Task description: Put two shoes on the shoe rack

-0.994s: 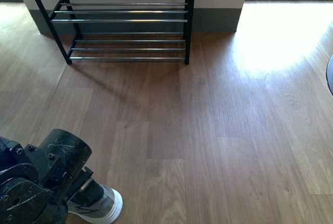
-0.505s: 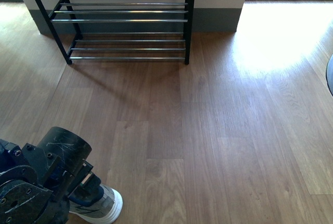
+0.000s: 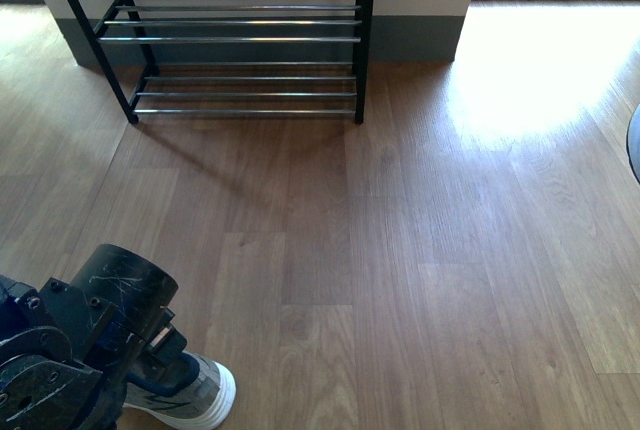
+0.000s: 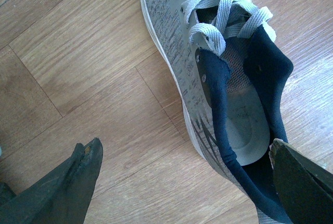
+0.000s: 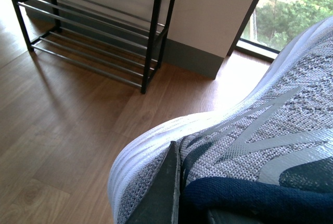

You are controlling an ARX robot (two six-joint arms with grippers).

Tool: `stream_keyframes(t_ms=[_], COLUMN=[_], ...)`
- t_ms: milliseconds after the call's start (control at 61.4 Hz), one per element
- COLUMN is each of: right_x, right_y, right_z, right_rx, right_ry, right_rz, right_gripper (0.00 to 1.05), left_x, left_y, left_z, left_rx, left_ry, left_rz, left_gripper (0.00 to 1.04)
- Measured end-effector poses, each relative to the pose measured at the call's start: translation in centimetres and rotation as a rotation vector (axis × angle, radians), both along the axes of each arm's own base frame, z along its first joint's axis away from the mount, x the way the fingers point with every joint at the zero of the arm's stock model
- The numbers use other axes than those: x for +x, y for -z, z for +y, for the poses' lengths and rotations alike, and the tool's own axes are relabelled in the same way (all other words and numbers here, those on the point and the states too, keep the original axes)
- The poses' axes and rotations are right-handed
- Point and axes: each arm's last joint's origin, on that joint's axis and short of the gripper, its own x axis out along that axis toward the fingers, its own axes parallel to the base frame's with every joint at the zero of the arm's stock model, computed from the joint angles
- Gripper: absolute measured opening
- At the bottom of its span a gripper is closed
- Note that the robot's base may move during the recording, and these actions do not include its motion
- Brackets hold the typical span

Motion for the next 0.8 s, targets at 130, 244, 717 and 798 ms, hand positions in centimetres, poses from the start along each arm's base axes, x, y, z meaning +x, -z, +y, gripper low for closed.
stream_keyframes(t_ms=[130,244,717,798], right_x=[0.0,0.0,0.0,0.0], right_y=[0.0,0.0,0.0,0.0], right_z=[0.0,0.0,0.0,0.0], right_rx=[0.0,0.0,0.001,0.001], right_ry=[0.0,0.0,-0.005,-0.004], right_rz=[0.0,0.0,0.0,0.0], right_gripper=[0.01,0.01,0.01,0.01], left_x=[0.0,-0.1,1.9,1.6], left_y=[0.0,0.0,-2.7,-1.9], left_z=[0.0,0.0,2.1,2.2], left_rx=[0.005,0.011,-0.073,-0.064], left_ry=[0.007,0.004,-0.003,-0.002], left_rz=[-0.001,-0.185,0.006,0.035], left_gripper=[0.95,0.95,0.95,0.95])
